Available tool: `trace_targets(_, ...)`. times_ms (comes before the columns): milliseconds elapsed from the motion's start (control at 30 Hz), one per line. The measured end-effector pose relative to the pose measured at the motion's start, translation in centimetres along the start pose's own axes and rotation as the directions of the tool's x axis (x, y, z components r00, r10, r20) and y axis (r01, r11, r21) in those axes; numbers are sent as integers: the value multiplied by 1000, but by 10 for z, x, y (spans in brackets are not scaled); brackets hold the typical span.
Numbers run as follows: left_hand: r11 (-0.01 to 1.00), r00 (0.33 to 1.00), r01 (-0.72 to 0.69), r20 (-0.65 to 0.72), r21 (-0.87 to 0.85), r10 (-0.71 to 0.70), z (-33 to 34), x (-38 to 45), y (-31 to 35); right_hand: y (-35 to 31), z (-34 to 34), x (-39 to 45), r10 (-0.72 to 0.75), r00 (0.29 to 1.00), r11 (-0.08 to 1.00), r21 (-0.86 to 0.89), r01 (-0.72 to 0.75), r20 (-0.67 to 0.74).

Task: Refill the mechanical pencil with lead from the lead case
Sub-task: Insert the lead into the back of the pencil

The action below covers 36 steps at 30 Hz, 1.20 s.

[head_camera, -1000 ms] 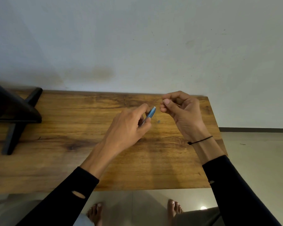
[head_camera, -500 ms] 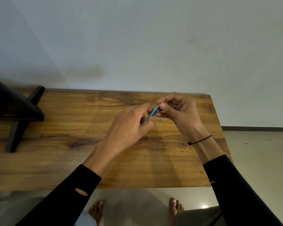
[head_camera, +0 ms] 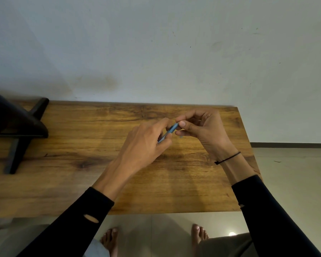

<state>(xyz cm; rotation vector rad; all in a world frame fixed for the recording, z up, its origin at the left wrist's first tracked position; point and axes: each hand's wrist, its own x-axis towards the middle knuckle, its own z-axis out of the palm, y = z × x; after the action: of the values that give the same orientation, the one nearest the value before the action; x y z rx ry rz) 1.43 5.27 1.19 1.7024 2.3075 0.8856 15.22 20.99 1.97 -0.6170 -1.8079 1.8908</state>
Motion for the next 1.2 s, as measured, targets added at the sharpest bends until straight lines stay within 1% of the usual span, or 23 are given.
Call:
trace_targets(100, 1000, 1000, 0, -31, -17, 0, -1, 1, 0, 1, 0, 0, -17, 1000, 1000, 19, 17, -1)
trace_targets(167, 999, 999, 14, -52, -33, -16, -2, 3, -1, 2, -2, 1, -39, 999, 999, -31, 39, -10)
trace_targets(200, 999, 998, 26, -50, -37, -28, -3, 4, -2, 4, -4, 2, -49, 998, 992, -118, 44, -36)
trace_targets(233, 999, 998, 36, -45, -37, -38, -4, 5, -3, 6, -6, 3, -68, 995, 961, -271, 47, -70)
trace_targets(267, 999, 998, 40, -42, -35, -42, -4, 5, -4, 10, -9, 3, -96, 992, 883, -466, 46, -86)
trace_targets(300, 999, 998, 39, -42, -29, -41, -4, 4, -5, 14, -10, 3, -115, 991, 758, -651, 47, -63)
trace_targets(333, 999, 998, 37, -42, -24, -38, -4, 4, -5, 19, -10, 2, -109, 994, 619, -783, 60, -10)
trace_targets(367, 999, 998, 37, -39, -20, -38, -3, 4, -4, 23, -8, -1, -79, 996, 507, -858, 81, 48)
trace_targets(400, 999, 998, 40, -37, -17, -41, -3, 4, -4, 27, -6, -3, -39, 995, 436, -895, 99, 91)
trace_targets(467, 999, 998, 43, -38, -12, -44, -4, 4, -4, 35, -3, -5, 9, 993, 358, -928, 107, 118)
trace_targets(533, 999, 998, 46, -39, -11, -46, -5, 4, -3, 39, -1, -4, 10, 994, 308, -946, 98, 106)
trace_targets(633, 999, 999, 50, -19, -1, -50, -7, 3, -3, 39, 0, -3, -5, 995, 315, -944, 97, 101)
trace_targets(700, 998, 998, 61, -19, 4, -61, -7, 4, -4, 38, 3, -5, -7, 991, 342, -931, 127, 132)
trace_targets(833, 997, 996, 78, -38, -1, -78, -8, 6, -5, 38, 7, -6, 45, 972, 334, -920, 205, 233)
trace_targets(933, 997, 997, 71, -28, 2, -71, -6, 7, -5, 35, 13, -7, 36, 970, 356, -910, 211, 239)
trace_targets(1000, 997, 997, 73, -31, 3, -73, -7, 6, -5, 35, 19, -10, 36, 968, 326, -919, 222, 247)
trace_targets(1100, 997, 997, 71, -28, 1, -71, -7, 6, -4, 38, 29, -14, 35, 960, 219, -940, 263, 277)
trace_targets(1133, 998, 997, 68, -26, 3, -68, -7, 6, -4, 40, 29, -14, 24, 959, 200, -941, 273, 283)
trace_targets(1167, 998, 997, 66, -25, 4, -66, -7, 6, -4, 40, 29, -14, 6, 960, 211, -938, 274, 281)
trace_targets(1200, 998, 997, 67, -24, 4, -67, -7, 5, -4, 40, 28, -14, -21, 963, 245, -932, 267, 270)
